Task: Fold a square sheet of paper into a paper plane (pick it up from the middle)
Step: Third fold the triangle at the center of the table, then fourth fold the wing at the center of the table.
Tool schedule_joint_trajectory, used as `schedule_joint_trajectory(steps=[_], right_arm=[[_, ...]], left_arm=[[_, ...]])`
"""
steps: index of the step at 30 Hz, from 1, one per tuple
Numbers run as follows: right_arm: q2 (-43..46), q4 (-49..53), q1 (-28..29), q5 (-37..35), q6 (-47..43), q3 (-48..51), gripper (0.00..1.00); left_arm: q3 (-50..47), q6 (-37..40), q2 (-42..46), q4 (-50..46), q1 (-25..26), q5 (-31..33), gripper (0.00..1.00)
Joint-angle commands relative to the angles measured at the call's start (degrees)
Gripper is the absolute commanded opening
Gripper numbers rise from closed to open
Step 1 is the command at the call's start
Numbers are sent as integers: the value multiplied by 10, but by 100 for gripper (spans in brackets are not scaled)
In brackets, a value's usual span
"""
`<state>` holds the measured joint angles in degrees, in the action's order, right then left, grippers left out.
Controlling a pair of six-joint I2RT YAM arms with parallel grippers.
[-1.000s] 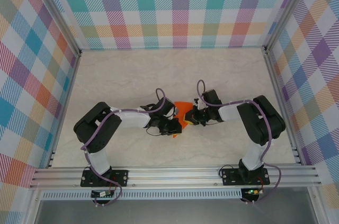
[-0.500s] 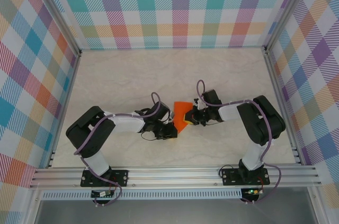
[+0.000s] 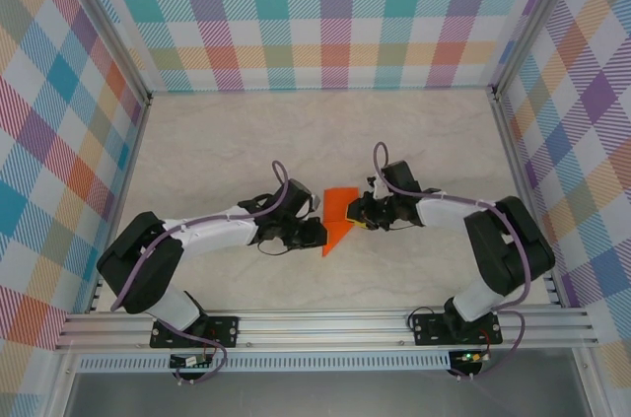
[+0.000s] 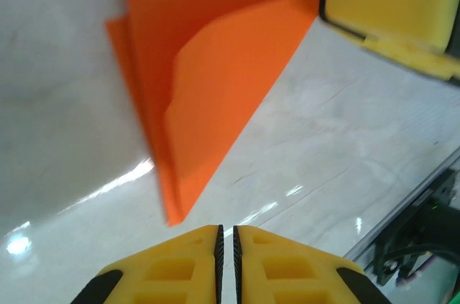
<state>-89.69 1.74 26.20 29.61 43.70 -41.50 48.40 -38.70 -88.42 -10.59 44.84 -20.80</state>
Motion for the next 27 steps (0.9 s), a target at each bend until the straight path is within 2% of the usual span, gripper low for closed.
schedule_joint_trajectory(steps=[1, 5, 9, 22, 27], right_arm=[[42, 66, -11, -53, -15, -8, 30], [50, 45, -26, -45, 0, 20, 42], [27, 14, -26, -8, 4, 22, 47], [-53, -40, -23, 69, -15, -12, 50], [-82, -37, -14, 87, -40, -35, 44]], left_arm=[[50, 27, -21, -23, -4, 34, 15], [95, 42, -72, -47, -4, 60, 14], [119, 49, -99, -82, -4, 101, 12], [133, 61, -143, -85, -4, 119, 11], [138, 64, -154, -81, -4, 118, 11]])
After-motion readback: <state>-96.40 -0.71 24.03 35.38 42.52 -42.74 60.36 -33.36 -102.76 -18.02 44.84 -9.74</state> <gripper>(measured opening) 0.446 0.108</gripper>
